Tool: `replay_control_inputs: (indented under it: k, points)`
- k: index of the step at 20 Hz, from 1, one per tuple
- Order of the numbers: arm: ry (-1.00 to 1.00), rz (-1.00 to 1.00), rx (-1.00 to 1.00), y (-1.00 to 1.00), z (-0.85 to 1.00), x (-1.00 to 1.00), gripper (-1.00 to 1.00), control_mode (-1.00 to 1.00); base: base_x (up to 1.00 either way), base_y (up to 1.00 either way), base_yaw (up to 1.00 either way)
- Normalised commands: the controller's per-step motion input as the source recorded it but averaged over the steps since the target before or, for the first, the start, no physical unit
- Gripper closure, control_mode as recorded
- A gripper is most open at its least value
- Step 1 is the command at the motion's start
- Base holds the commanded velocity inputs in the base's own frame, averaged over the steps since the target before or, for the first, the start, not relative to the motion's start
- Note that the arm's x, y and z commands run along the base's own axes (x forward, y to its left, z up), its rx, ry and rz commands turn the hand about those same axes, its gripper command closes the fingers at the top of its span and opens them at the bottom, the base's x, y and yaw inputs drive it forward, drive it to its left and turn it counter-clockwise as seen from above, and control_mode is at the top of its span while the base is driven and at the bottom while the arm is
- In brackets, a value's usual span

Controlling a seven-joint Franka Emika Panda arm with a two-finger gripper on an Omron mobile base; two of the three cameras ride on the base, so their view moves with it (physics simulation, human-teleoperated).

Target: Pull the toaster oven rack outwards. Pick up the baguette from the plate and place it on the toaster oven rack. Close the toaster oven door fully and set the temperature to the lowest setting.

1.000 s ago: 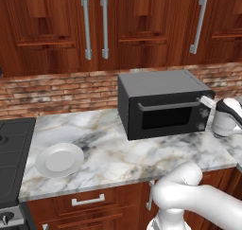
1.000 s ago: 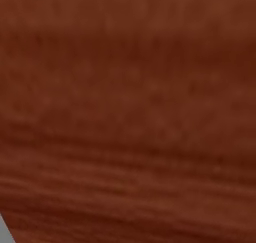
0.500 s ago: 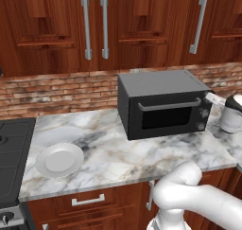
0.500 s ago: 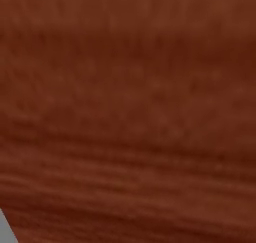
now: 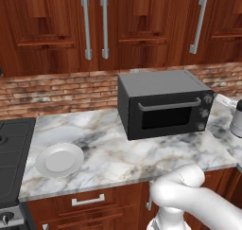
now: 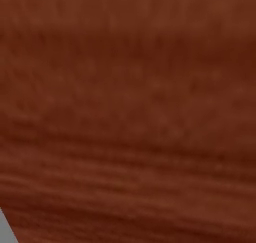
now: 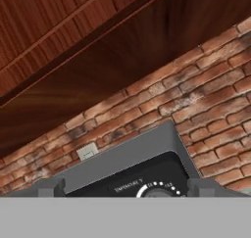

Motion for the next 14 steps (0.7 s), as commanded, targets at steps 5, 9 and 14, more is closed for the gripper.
replay_control_inputs:
  k: [5, 9, 14]
  points:
    - [-0.10, 0.00, -0.07, -0.01, -0.14, -0.21, -1.00, -1.00, 0.00, 0.00, 0.00]
    - [-0.05, 0.00, -0.24, -0.08, 0.00, 0.00, -1.00, -1.00, 0.00, 0.00, 0.00]
    - [-0.14, 0.10, -0.23, 0.00, 0.00, 0.00, -1.00, -1.00, 0.00, 0.00, 0.00]
